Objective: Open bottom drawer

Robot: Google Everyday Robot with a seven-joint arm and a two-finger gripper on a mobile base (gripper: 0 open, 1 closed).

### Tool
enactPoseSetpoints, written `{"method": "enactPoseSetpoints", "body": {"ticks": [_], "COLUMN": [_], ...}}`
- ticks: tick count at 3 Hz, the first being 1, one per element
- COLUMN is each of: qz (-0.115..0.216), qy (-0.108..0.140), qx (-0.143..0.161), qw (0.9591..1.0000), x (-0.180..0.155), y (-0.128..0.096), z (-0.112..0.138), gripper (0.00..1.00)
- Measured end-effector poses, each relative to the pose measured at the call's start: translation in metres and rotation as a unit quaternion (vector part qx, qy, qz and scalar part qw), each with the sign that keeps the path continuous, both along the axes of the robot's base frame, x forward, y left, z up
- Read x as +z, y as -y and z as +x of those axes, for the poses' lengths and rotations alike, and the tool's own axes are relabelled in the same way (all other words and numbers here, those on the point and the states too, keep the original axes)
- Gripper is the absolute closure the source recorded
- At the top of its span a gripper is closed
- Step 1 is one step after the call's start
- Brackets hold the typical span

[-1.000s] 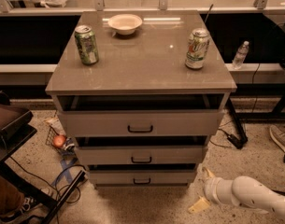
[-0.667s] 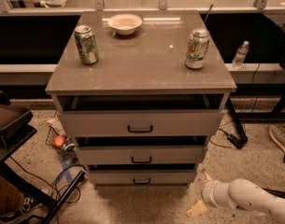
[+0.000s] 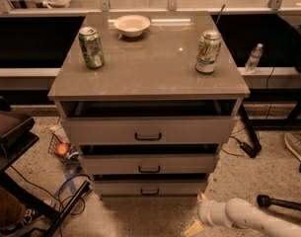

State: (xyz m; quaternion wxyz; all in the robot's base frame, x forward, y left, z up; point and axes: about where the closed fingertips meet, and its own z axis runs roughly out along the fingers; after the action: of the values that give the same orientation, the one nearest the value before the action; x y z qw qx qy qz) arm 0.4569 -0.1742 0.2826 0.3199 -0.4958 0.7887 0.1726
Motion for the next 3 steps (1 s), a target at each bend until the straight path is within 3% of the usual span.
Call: {"method": "enactPoseSetpoints", "body": {"ticks": [1,3], "qz": [0.028,0.042], "qy": [-0.002,0.017], "qx": [0.018,0.041], "qw": [0.9994,0.9981], "x": [-0.038,-0.064], "y": [-0.022,-0.041], "z": [0.005,0.049], "gripper": [0.0,0.0]}}
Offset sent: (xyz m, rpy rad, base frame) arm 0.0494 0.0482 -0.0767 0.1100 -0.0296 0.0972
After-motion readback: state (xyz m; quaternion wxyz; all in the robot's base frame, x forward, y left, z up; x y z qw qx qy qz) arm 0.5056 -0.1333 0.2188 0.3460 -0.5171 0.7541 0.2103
